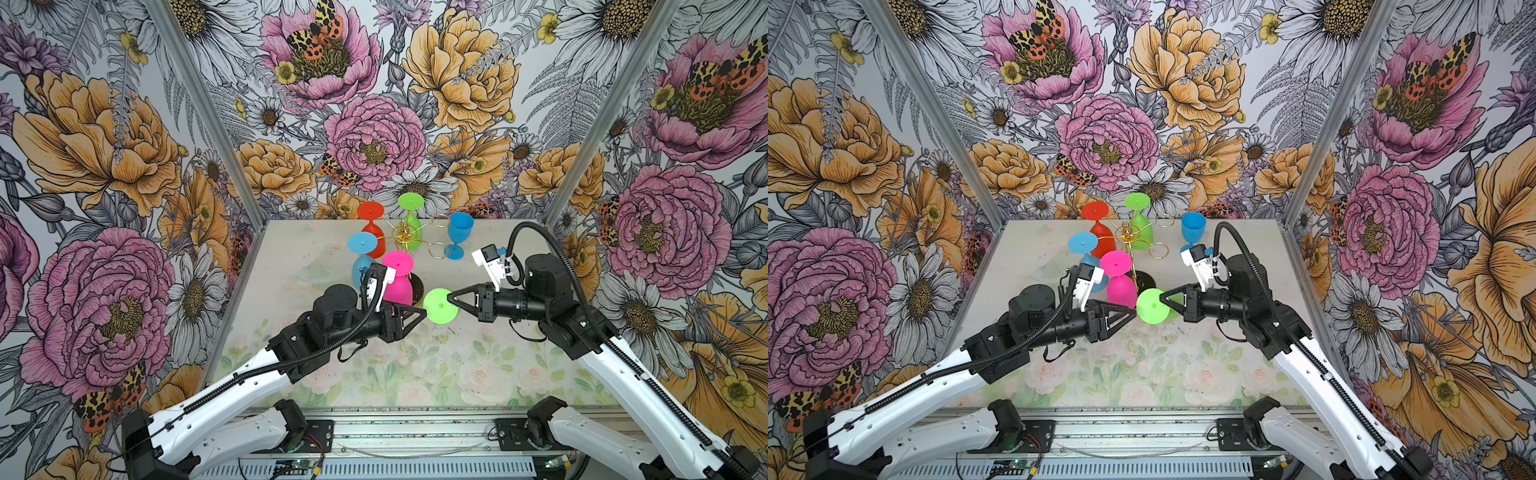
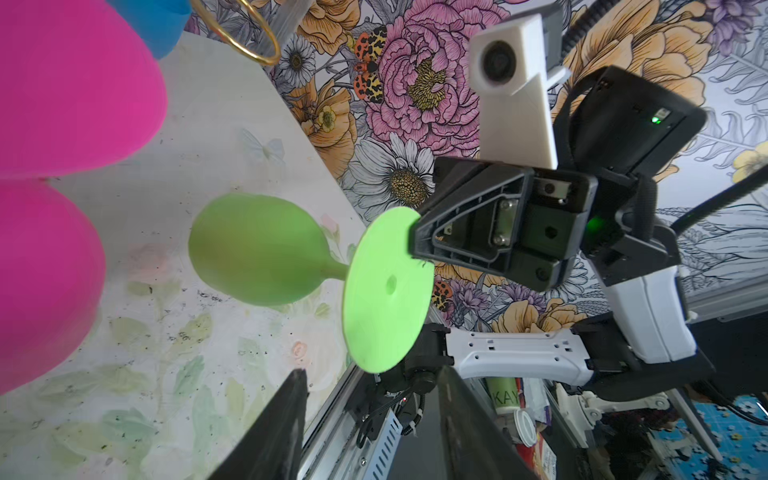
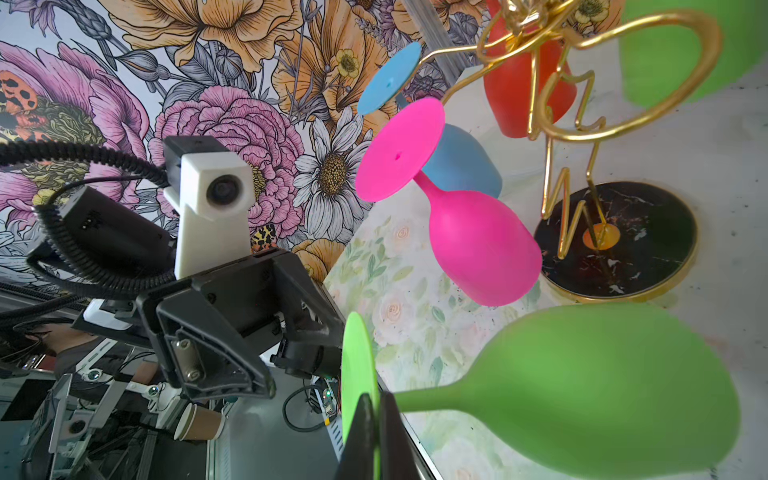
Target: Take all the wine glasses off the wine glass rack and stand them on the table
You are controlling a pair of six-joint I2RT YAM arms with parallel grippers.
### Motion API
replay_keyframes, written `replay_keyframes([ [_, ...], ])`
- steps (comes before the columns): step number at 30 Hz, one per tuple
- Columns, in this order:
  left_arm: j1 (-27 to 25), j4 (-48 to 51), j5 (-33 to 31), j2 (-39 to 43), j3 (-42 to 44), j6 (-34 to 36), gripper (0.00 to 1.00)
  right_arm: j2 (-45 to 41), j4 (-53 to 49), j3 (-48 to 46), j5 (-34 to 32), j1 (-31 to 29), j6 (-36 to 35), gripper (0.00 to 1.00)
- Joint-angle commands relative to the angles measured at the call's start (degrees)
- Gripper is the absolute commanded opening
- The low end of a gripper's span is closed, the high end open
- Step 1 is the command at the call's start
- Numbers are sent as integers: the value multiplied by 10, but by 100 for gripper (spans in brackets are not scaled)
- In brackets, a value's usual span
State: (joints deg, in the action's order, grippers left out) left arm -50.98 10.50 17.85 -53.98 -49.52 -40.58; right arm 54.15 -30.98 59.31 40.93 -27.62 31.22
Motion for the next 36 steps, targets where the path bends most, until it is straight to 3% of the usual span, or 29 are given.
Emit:
replay_keyframes([
  [1, 9, -67, 52, -2, 8, -43, 48, 10, 12, 22, -16, -20, -21, 0],
  [11, 23, -53, 65, 4, 11, -45, 43, 16, 25, 27, -14, -36, -18, 0],
  [21, 42, 9, 9, 36, 13, -26, 51, 13, 25, 32, -21, -37, -17, 0],
  [27, 42, -7, 44, 14, 10, -26, 49, 20, 39, 44, -2, -40, -6, 0],
  [36, 42, -62, 100, -9, 9, -41, 39, 20, 80, 29, 10, -49, 16, 0],
])
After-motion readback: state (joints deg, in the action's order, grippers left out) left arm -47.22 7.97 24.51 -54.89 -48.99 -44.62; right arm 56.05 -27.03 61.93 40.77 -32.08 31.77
